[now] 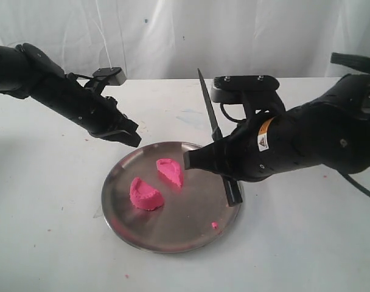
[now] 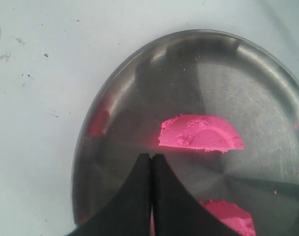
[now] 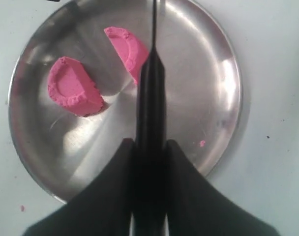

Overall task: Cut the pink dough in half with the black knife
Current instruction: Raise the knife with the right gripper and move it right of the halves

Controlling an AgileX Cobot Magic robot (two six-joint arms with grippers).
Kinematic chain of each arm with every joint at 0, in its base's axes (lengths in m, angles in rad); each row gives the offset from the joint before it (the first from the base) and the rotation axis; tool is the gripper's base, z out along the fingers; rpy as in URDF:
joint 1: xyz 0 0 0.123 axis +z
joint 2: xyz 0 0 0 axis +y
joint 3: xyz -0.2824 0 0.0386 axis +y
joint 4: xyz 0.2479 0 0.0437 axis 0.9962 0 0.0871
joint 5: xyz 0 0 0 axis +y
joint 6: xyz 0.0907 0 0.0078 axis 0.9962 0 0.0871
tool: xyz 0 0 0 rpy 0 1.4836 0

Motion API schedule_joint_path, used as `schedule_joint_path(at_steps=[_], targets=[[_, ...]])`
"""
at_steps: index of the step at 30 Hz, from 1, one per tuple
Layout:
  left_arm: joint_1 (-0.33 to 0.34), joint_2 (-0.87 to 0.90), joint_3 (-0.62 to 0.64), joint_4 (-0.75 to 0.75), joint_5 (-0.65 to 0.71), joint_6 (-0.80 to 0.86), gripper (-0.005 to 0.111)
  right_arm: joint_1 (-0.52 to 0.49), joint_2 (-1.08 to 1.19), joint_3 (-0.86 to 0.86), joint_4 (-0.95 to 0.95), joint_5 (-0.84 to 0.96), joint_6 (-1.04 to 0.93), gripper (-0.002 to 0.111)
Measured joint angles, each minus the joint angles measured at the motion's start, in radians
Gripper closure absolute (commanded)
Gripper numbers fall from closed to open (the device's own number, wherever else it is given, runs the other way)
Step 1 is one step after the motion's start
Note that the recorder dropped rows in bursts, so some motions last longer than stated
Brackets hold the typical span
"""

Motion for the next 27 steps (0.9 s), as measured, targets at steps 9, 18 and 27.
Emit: schedule_joint_path(at_steps=[9, 18, 27], targets=[[0.0, 0.0, 0.0, -0.002, -0.002, 0.0, 0.107, -0.018, -0.037, 0.097, 0.215, -0.17, -0.085, 0.108], [0.0, 0.0, 0.0, -0.002, -0.004, 0.0, 0.107, -0.076, -0.039, 0.175, 0.798, -0.216, -0.593, 0.108], [0.0, 0.0, 0.0, -0.002, -0.004, 0.0, 0.107, -0.082, -0.024, 0.188, 1.304, -0.216, -1.099, 0.108]])
